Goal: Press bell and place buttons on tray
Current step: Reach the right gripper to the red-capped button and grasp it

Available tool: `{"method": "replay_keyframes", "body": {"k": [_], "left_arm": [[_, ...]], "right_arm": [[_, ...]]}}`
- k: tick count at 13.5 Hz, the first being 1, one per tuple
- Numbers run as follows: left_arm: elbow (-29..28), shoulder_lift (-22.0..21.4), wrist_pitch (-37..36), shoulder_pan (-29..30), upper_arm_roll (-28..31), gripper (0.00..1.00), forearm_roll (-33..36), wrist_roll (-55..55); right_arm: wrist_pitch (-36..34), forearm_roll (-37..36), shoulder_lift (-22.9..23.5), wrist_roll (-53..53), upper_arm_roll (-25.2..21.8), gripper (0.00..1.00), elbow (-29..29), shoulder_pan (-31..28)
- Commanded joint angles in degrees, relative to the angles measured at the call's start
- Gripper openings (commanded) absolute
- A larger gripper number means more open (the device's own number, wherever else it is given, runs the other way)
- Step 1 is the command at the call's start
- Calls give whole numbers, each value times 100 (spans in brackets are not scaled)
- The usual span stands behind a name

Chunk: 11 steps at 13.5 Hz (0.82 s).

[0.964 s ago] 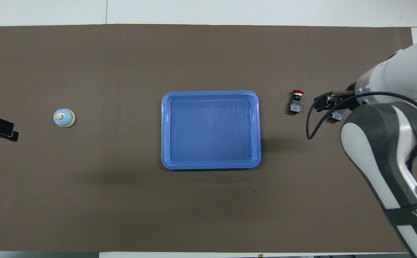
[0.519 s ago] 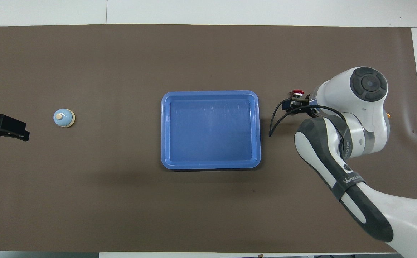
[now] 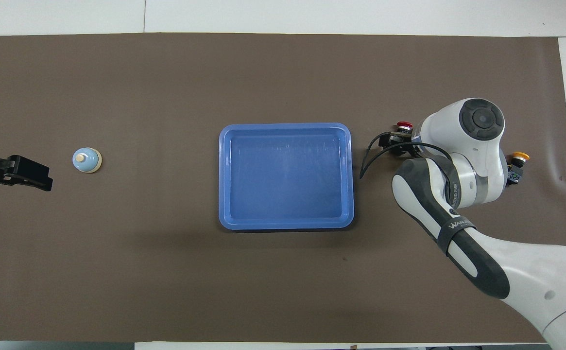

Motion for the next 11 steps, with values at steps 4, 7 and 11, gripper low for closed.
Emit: {"method": "replay_keyframes", "body": {"k": [4,7,11], "left_arm": [[-59,-63,98,-1,47,100,39,-58],[-33,-46,46,-45,39,100,39,-66],[-50,-54,28,-45,39,100,39,-58]], "right_arm": [[324,-23,118,268,36,51,-4,-70],[334,-23,119,566,27,0,-4,-9],[-296,-41,92,673,27,0,381,27]]}}
